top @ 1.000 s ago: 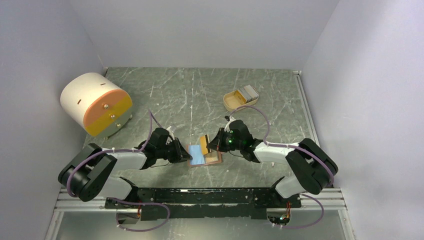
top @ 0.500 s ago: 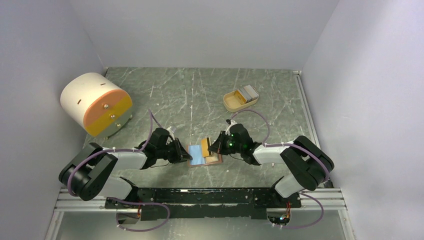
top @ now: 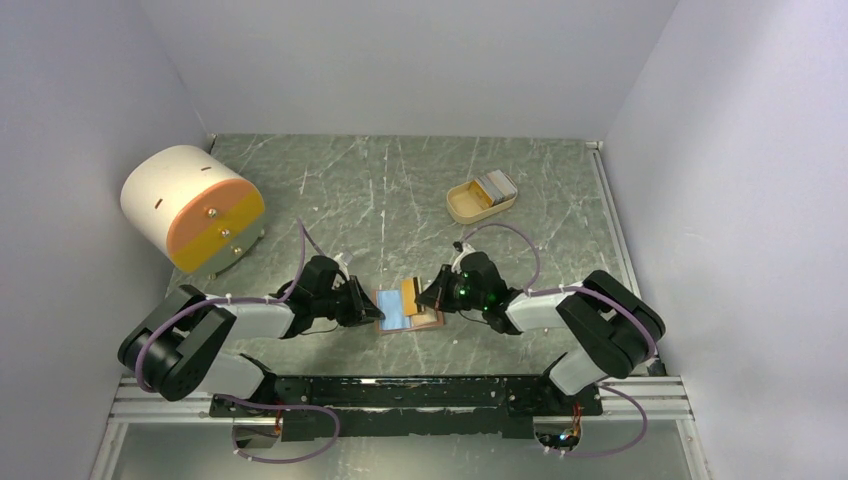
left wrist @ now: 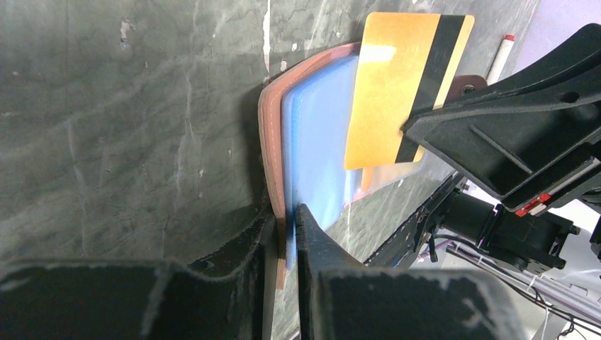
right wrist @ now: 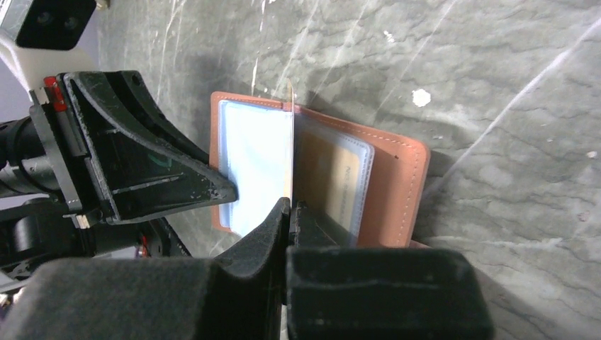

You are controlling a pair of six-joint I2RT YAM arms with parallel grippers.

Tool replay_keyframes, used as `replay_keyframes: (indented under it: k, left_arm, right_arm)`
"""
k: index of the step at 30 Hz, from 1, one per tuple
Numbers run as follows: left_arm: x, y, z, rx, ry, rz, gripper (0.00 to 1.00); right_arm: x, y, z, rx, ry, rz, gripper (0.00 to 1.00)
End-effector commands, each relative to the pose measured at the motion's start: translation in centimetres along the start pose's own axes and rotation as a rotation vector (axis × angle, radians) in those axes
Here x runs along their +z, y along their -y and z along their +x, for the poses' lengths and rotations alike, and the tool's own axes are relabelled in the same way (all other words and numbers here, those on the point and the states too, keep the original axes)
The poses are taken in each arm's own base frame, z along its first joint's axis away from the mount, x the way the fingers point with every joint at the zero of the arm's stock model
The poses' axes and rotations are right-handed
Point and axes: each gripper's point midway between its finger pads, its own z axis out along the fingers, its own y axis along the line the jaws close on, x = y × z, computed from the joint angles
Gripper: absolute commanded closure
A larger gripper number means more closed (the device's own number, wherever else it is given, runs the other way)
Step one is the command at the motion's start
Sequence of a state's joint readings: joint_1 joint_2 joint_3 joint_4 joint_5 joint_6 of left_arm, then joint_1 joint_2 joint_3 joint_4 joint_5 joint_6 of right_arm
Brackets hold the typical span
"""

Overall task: Put the credit cards into the card holder
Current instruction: Insert the credit card into the card holder.

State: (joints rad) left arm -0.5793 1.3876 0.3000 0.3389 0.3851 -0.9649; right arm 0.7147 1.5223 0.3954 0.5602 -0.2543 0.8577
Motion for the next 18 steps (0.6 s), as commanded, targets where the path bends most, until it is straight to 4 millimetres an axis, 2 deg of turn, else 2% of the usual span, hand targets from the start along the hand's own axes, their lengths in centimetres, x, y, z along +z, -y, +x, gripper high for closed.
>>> replay_keyframes:
  k: [1, 12, 18]
  left_arm:
    - [0.2, -0.5, -0.1, 0.014, 0.001, -0.025, 0.82]
    - [0.1, -0.5, -0.1, 0.011, 0.004, -0.028, 0.82]
    - [0.1, -0.5, -0.1, 0.005, 0.008, -0.024, 0.82]
  right_arm:
    - [0.0, 0.6, 2.6, 0.011, -0.072, 0.009, 1.00]
    - [-0.4, 0.6, 4.1, 0.083, -0.114, 0.002, 1.00]
    - [-0.9, 1.7, 4.6, 0.131, -0.117, 0.050, 1.00]
